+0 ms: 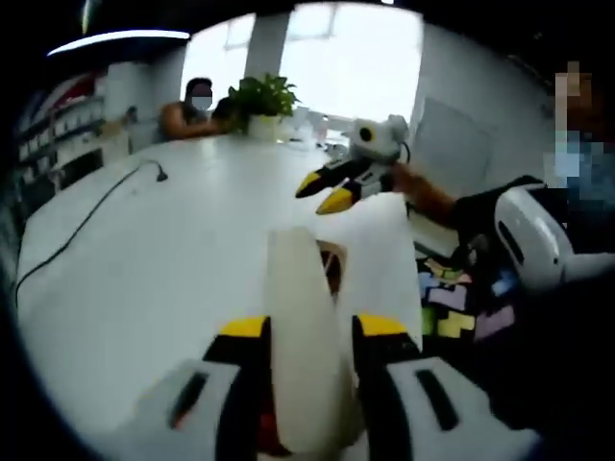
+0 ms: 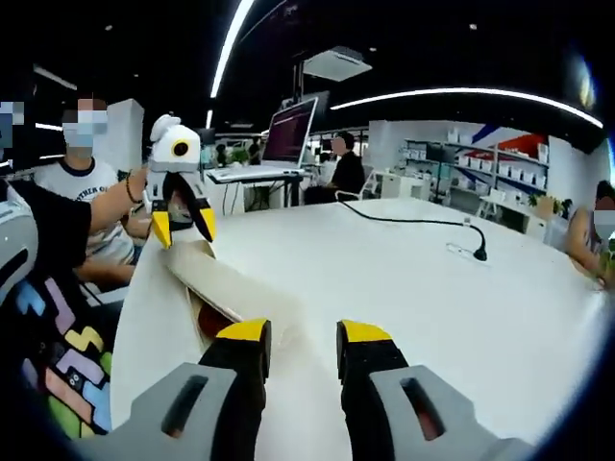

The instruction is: Arrange the utensils inside the cutlery case until each visible utensil rests in its matching compartment.

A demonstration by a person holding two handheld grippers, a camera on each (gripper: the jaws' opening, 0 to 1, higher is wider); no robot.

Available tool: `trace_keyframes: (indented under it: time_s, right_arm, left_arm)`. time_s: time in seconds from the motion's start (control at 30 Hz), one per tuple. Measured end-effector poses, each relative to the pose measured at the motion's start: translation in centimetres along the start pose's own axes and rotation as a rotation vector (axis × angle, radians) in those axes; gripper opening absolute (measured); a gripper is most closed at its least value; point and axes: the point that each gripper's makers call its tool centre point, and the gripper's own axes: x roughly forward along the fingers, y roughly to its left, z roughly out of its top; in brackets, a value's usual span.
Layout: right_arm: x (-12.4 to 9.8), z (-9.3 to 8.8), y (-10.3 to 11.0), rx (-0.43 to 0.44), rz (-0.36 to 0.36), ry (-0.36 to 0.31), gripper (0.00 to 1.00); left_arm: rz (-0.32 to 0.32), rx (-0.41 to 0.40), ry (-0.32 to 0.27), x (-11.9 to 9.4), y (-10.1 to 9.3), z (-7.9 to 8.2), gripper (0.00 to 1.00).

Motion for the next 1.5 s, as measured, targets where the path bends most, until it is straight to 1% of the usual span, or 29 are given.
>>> trace_keyframes:
  time_s: [0.07,0.1,0.17,0.2,0.23,0.27,0.33,0.4,0.43,0.47,0.53,0.6,0.7,0.77,0.83,0.87,0.93,0.97,1.07,1.2,1.3,1.33,1.37,1.4,1.43,1.5]
  right_arm:
    - [-0.2,-0.6,-0.5,0.036,-0.001,0.017,0.27]
    - [-0.2,-0.8,-0.8,0.049,-0.002,0.015,0.27]
    - [-0.2,-1.1,-0.7,0.113,0.012,0.011,0.27]
    - [-0.2,-1.1,-0.7,0.144,0.026,0.003,0.27]
    - [-0.1,-1.1,-0.6,0.176,0.041,-0.004,0.27]
    - [-0.1,-1.2,-0.5,0.204,0.055,-0.007,0.27]
    - [0.0,-1.3,-0.5,0.241,0.071,-0.011,0.27]
    - [0.1,-1.6,-0.5,0.275,0.078,-0.009,0.27]
    - [0.2,-1.7,-0.5,0.306,0.084,-0.008,0.27]
    - [0.2,-1.7,-0.4,0.347,0.093,-0.017,0.27]
    - [0.3,-1.7,-0.2,0.411,0.121,-0.027,0.25]
    - [0.4,-1.8,0.0,0.459,0.145,-0.029,0.25]
    - [0.6,-1.8,0.8,0.528,0.193,-0.031,0.25]
    - [0.8,-1.8,1.2,0.574,0.217,-0.037,0.25]
    - [1.0,-2.0,1.6,0.599,0.238,-0.024,0.24]
    - [1.1,-2.2,1.9,0.627,0.252,-0.011,0.24]
    - [1.4,-2.5,2.1,0.664,0.253,-0.002,0.24]
    - [1.5,-2.6,2.0,0.672,0.246,-0.004,0.23]
    - [1.7,-2.8,2.5,0.713,0.261,0.008,0.22]
    - [2.0,-2.8,3.0,0.79,0.291,0.012,0.16]
    - [2.1,-2.8,3.1,0.834,0.303,0.0,0.13]
    - [2.1,-2.9,3.3,0.853,0.306,0.008,0.11]
    - [2.1,-2.6,3.1,0.88,0.319,-0.01,0.08]
    - [2.0,-2.6,3.1,0.894,0.321,-0.008,0.05]
    - [1.9,-2.3,3.1,0.924,0.34,-0.018,0.03]
    - [1.9,-2.4,2.7,0.93,0.334,-0.019,0.02]
  left_arm:
    - [0.009,0.028,0.047,0.3,0.0,-0.3,0.43]
    - [0.012,0.043,0.066,0.5,-0.1,-0.4,0.44]
    - [-0.022,0.063,0.076,0.9,-0.9,-0.3,0.45]
    - [-0.024,0.05,0.09,1.0,-0.9,-0.3,0.46]
    - [-0.013,0.048,0.121,1.1,-0.8,-0.6,0.49]
    - [-0.001,0.058,0.141,1.2,-0.6,-0.8,0.51]
    - [0.025,0.086,0.207,1.5,-0.5,-1.4,0.57]
    - [0.045,0.086,0.218,1.8,-0.4,-1.1,0.63]
    - [0.051,0.105,0.225,1.9,-0.3,-1.1,0.64]
    - [0.07,0.113,0.254,1.8,-0.2,-1.4,0.64]
    - [0.089,0.131,0.333,1.9,0.0,-2.3,0.64]
    - [0.114,0.13,0.369,2.1,0.3,-2.7,0.65]
    - [0.119,0.113,0.387,2.3,0.8,-2.8,0.65]
    - [0.116,0.105,0.409,2.4,1.0,-3.1,0.65]
    - [0.114,0.114,0.434,2.5,0.9,-3.6,0.65]
    - [0.114,0.112,0.439,2.6,1.0,-3.7,0.66]
    - [0.118,0.082,0.442,2.7,1.1,-3.7,0.66]
    - [0.116,0.08,0.443,2.7,1.1,-3.7,0.66]
    - [0.114,0.091,0.454,2.7,1.1,-3.8,0.65]
    - [0.113,0.09,0.469,2.9,1.3,-4.1,0.64]
    - [0.123,0.079,0.472,3.2,1.4,-4.3,0.61]
    - [0.13,0.084,0.473,3.3,1.5,-4.3,0.6]
    - [0.13,0.089,0.478,3.4,1.6,-4.4,0.6]
    - [0.133,0.091,0.481,3.5,1.7,-4.5,0.58]
    - [0.139,0.092,0.482,3.6,1.9,-4.5,0.57]
    - [0.144,0.101,0.485,3.5,2.1,-4.5,0.53]
